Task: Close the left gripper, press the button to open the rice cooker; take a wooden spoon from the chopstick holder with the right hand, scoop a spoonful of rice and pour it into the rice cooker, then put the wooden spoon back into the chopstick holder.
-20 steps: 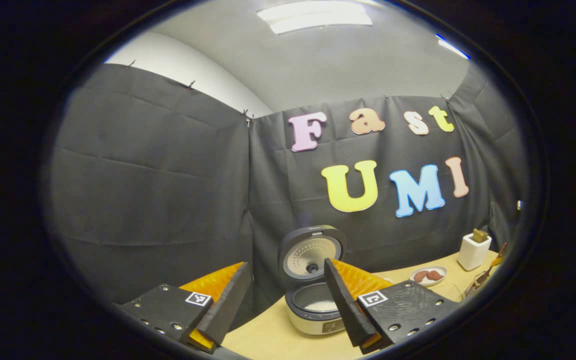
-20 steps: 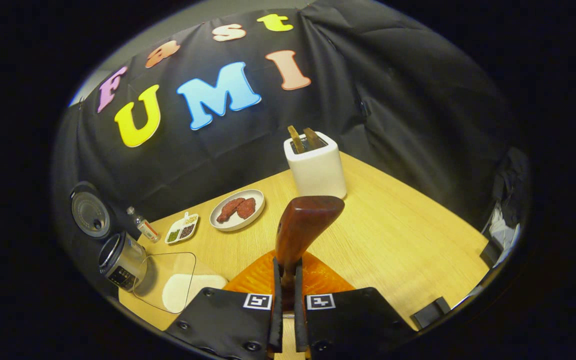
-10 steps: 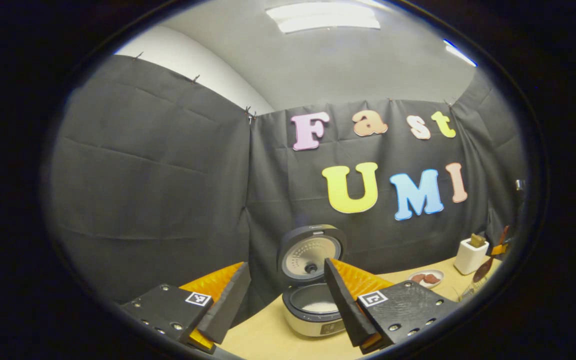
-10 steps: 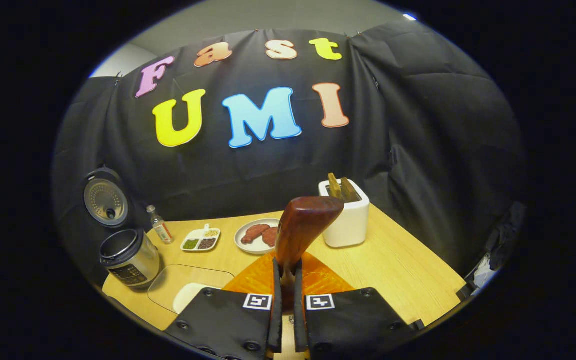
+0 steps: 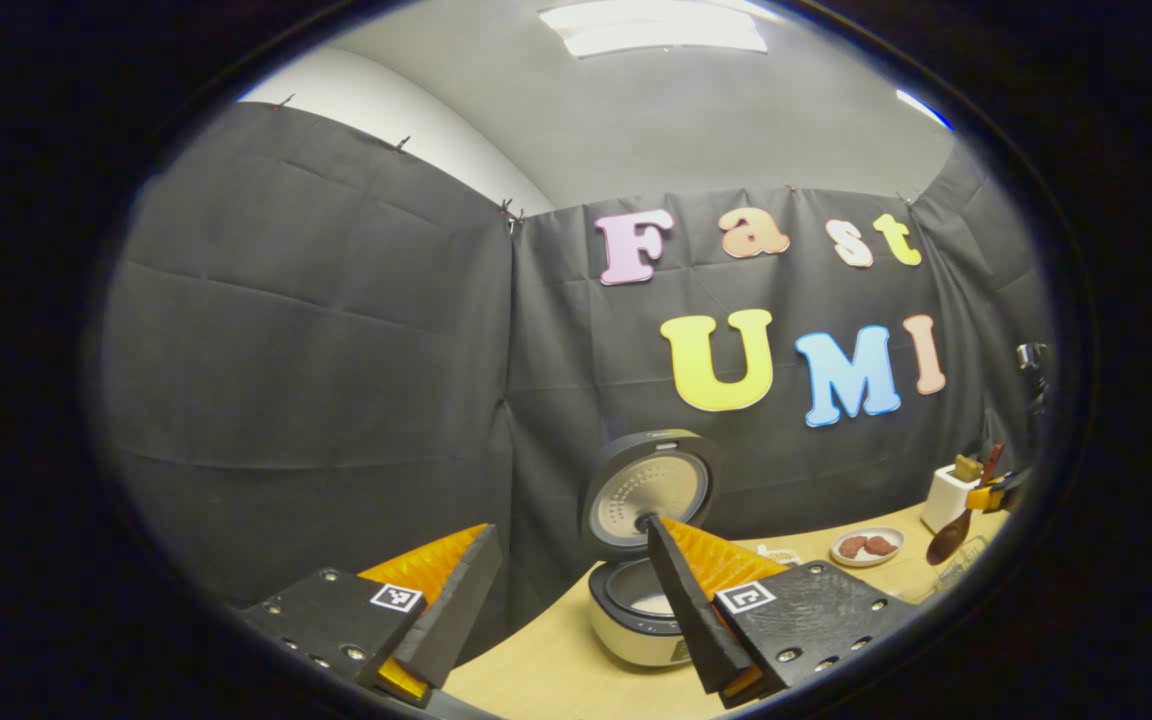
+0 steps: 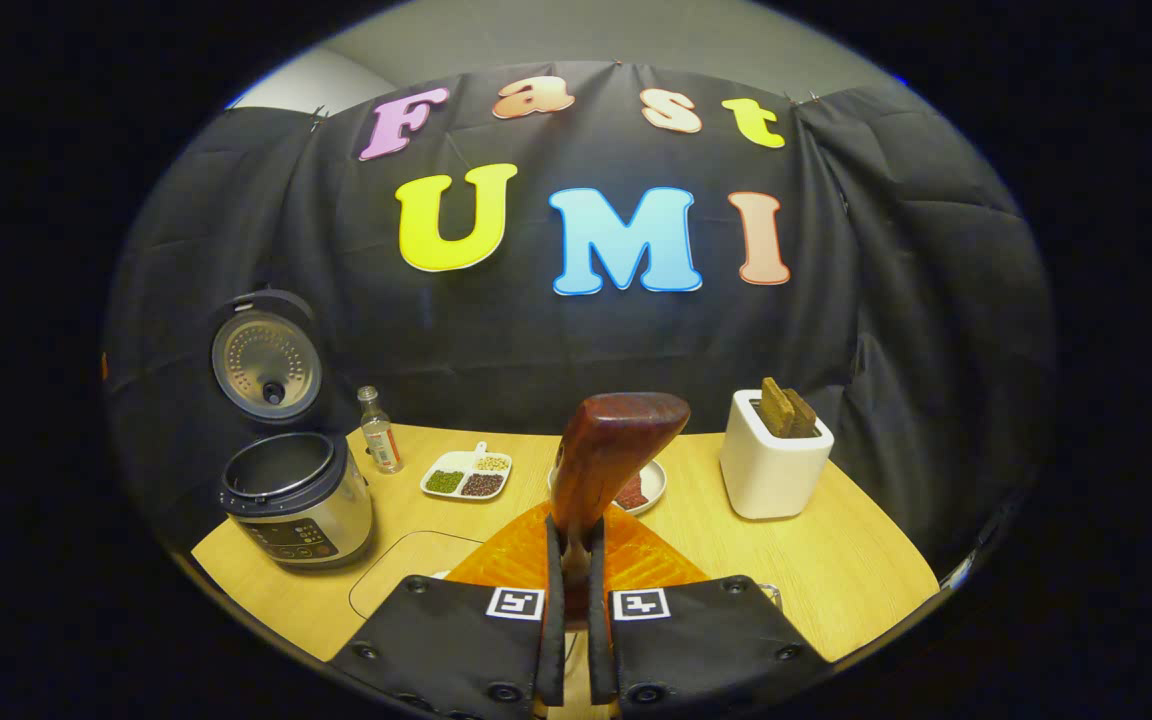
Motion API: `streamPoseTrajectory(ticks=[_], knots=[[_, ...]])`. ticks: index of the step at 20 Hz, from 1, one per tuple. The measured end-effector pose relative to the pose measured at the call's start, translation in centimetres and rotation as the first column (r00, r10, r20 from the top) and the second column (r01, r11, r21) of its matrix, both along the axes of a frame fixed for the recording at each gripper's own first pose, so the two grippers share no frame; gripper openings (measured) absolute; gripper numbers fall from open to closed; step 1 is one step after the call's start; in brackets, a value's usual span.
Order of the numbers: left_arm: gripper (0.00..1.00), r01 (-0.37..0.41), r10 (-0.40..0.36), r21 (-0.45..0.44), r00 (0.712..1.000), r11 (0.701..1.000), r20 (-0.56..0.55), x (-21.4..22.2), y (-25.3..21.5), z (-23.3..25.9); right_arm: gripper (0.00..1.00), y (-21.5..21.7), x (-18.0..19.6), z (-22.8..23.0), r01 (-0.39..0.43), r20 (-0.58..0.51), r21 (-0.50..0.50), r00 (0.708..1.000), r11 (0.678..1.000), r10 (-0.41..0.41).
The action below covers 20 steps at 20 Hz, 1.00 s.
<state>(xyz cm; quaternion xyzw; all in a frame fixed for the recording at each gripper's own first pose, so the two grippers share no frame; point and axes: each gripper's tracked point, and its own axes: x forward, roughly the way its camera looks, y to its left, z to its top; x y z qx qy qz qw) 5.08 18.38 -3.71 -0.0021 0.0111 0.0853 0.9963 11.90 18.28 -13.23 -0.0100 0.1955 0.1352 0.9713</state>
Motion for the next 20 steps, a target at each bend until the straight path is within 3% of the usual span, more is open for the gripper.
streamPoseTrajectory(ticks=[3, 5, 6, 7, 10, 13, 16, 20], knots=[[0.9, -0.009, 0.009, -0.004, 1.0, 1.0, -0.014, 0.5, 1.3, -1.1, 0.11, 2.5, 0.0, -2.1, -0.036, -0.015, -0.066, 0.999, 0.997, 0.035], [0.86, -0.014, 0.014, -0.006, 1.0, 1.0, -0.022, 1.0, 2.0, -1.7, 0.11, 3.6, 0.1, -3.7, -0.053, -0.026, -0.126, 0.998, 0.991, 0.05], [0.9, -0.016, 0.016, -0.008, 1.0, 1.0, -0.026, 1.3, 2.3, -2.0, 0.11, 4.0, 0.1, -4.6, -0.06, -0.031, -0.16, 0.998, 0.985, 0.056], [0.86, -0.017, 0.016, -0.01, 0.999, 1.0, -0.032, 1.7, 2.6, -2.2, 0.11, 4.3, 0.1, -5.4, -0.066, -0.036, -0.192, 0.998, 0.979, 0.06], [0.9, -0.021, 0.021, -0.012, 0.999, 1.0, -0.046, 2.2, 3.3, -3.3, 0.11, 5.1, 0.3, -7.6, -0.082, -0.04, -0.279, 0.996, 0.957, 0.074], [0.87, -0.026, 0.025, -0.017, 0.998, 1.0, -0.066, 2.6, 3.8, -4.4, 0.1, 5.3, 0.4, -8.9, -0.082, -0.023, -0.372, 0.997, 0.925, 0.079], [0.87, -0.03, 0.029, -0.019, 0.997, 0.999, -0.073, 2.8, 3.9, -4.7, 0.11, 6.3, 0.1, -10.6, -0.105, -0.046, -0.396, 0.995, 0.912, 0.094], [0.87, -0.032, 0.03, -0.013, 0.997, 0.999, -0.077, 2.8, 3.9, -4.8, 0.11, 8.0, -0.3, -11.4, -0.128, -0.066, -0.351, 0.992, 0.928, 0.112]])
